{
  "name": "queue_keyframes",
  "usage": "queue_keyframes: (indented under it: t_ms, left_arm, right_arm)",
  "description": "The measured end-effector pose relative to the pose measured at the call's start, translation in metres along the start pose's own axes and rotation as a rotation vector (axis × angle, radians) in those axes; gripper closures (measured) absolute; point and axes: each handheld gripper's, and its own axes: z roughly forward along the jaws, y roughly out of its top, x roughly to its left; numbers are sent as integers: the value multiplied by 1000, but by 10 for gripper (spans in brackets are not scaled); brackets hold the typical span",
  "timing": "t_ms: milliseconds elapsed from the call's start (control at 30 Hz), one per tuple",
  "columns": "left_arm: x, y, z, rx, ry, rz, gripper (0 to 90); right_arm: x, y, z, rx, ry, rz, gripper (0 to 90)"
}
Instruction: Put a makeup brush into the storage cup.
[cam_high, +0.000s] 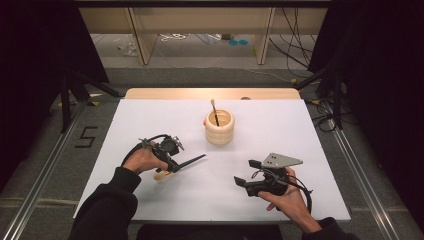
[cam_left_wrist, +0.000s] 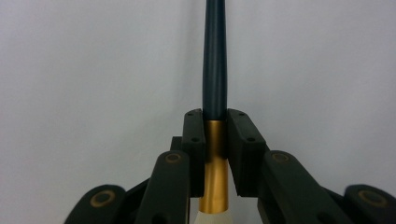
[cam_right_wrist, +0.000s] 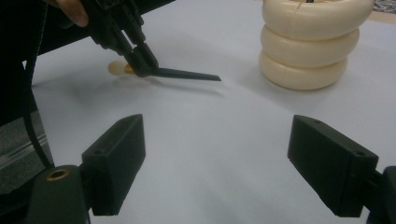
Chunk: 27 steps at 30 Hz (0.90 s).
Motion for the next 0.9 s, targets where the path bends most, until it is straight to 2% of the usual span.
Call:
queue_keyframes:
  t_ms: [233,300,367,400,433,567,633,767,800,867,900]
  left_arm:
    - [-9,-4,-15,-58,-34,-35,778]
    - [-13,-5,-19,-74,-42,-32,778]
    - [-15,-6,-22,-86,-47,-22,778]
    - [-13,-6,-24,-92,-44,9,778]
    - [-14,-7,-26,-94,-37,18,779]
    - [-20,-8,-30,-119,-49,22,778]
    - [-24,-7,-30,-129,-56,25,778]
    - [-33,-4,-30,-141,-79,42,778]
    - [-37,-3,-29,-151,-90,34,778]
    - [-42,-2,-28,-141,-98,49,778]
    - [-45,-1,-27,-136,-101,53,778]
  right_arm:
    - [1,1,0,-2,5,7,199]
    - [1,1,0,-5,-5,-9,199]
    - [2,1,0,3,0,-12,199]
    - [3,2,0,-5,-6,-18,200]
    - [3,2,1,-15,-3,-24,203]
    - [7,4,2,-25,0,-40,204]
    - [8,5,1,-14,-5,-61,203]
    - [13,8,0,-29,-9,-95,203]
    - [15,8,0,-36,-15,-108,203]
    - [18,10,0,-41,-12,-130,201]
    - [19,11,-1,-22,-21,-143,201]
